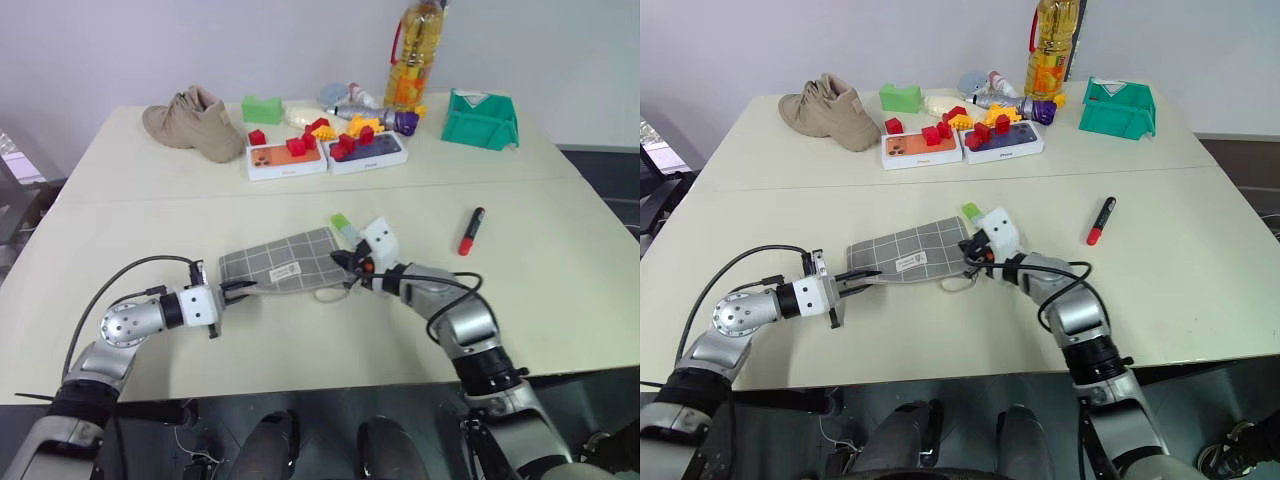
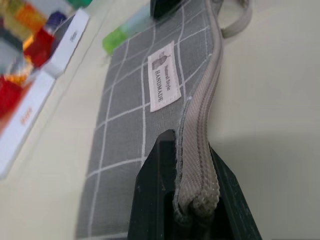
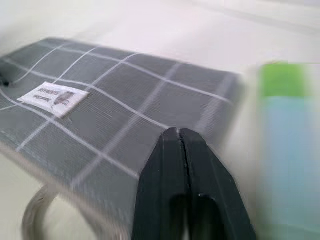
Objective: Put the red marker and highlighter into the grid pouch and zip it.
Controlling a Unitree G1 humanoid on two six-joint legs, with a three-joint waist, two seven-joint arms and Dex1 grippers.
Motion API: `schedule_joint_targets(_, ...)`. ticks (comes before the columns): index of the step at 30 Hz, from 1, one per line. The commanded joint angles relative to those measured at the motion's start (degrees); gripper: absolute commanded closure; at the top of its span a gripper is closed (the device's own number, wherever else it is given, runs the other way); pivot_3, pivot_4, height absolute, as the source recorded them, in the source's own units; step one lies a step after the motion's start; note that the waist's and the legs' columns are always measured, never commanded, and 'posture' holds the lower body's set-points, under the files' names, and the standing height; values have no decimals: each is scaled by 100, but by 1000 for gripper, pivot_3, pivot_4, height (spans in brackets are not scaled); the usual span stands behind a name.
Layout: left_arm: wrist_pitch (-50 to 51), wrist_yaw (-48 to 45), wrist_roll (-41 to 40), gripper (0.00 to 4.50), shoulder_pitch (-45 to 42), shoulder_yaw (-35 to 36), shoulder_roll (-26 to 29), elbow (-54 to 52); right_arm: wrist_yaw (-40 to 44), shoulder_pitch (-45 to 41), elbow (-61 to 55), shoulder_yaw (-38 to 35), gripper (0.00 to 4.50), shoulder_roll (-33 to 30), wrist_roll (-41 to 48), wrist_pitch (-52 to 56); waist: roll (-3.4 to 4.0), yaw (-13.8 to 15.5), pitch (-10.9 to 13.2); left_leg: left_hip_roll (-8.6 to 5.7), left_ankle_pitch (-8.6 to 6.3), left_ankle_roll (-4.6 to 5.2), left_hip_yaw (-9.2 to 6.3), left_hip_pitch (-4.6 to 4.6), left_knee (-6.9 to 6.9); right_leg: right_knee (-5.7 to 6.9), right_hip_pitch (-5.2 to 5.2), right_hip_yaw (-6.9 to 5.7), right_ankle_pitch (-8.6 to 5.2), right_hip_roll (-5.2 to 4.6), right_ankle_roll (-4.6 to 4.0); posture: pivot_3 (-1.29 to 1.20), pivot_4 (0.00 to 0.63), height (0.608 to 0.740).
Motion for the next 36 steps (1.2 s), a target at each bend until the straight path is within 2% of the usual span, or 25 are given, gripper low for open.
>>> schedule_joint_targets(1, 1058, 574, -552, 4500, 193, 485, -230, -953, 374, -269, -492, -433, 2713, -378, 318, -1, -1, -1, 1, 0, 0, 0, -1, 0, 0, 1, 1, 0, 0, 0, 0, 0, 150, 739)
schedule_joint_targets(6, 1898, 1093, -855, 4500, 565, 843, -603, -1808, 604, -276, -711, -663, 142, -665, 558, 74, -1, -29, 1, 8, 0, 0, 0, 2, -4, 1, -2, 2, 0, 7, 0, 0, 150, 739)
schedule_joint_targets(10, 2417, 1489, -951, 4500, 897, 1015, -858, -2567, 410, -270, -573, -724, 55, -581, 532, 121, -1, -4, 1, 6, 0, 0, 0, 1, -4, 0, -2, 6, 0, 6, 0, 0, 150, 739)
schedule_joint_targets(14, 2622, 1559, -839, 4500, 983, 921, -963, -2837, 169, -331, -385, -637, 55, -370, 446, 43, -2, 26, 1, 5, 1, -2, -1, 2, 0, 0, 1, 6, 0, 6, -1, 0, 150, 739)
schedule_joint_targets(28, 2732, 1474, -639, 4500, 920, 653, -1135, -2935, -108, -705, -71, -552, 55, 134, 432, 53, -1, 19, 1, 4, 2, -3, 0, 1, -1, 0, 0, 7, 0, 5, -1, 0, 150, 739)
schedule_joint_targets(30, 2725, 1455, -595, 4500, 921, 633, -1160, -2933, -142, -720, -46, -558, 586, 168, 439, 86, -1, 21, 1, 3, 2, -4, 0, 1, 0, 0, 0, 7, 0, 5, -1, 0, 150, 739)
schedule_joint_targets(32, 2723, 1449, -566, 4500, 924, 626, -1178, -2933, -124, -718, -58, -564, 1312, 190, 497, 121, -1, 14, 1, 3, 2, -4, 0, 1, 0, 0, -1, 7, 0, 5, -1, 0, 150, 739)
schedule_joint_targets(36, 2728, 1459, -528, 4500, 922, 625, -1201, -2948, -78, -672, -181, -558, 3484, 179, 577, 192, -1, 14, 1, 4, 2, -4, 0, 1, -1, 0, -1, 7, 0, 5, -2, 0, 150, 739)
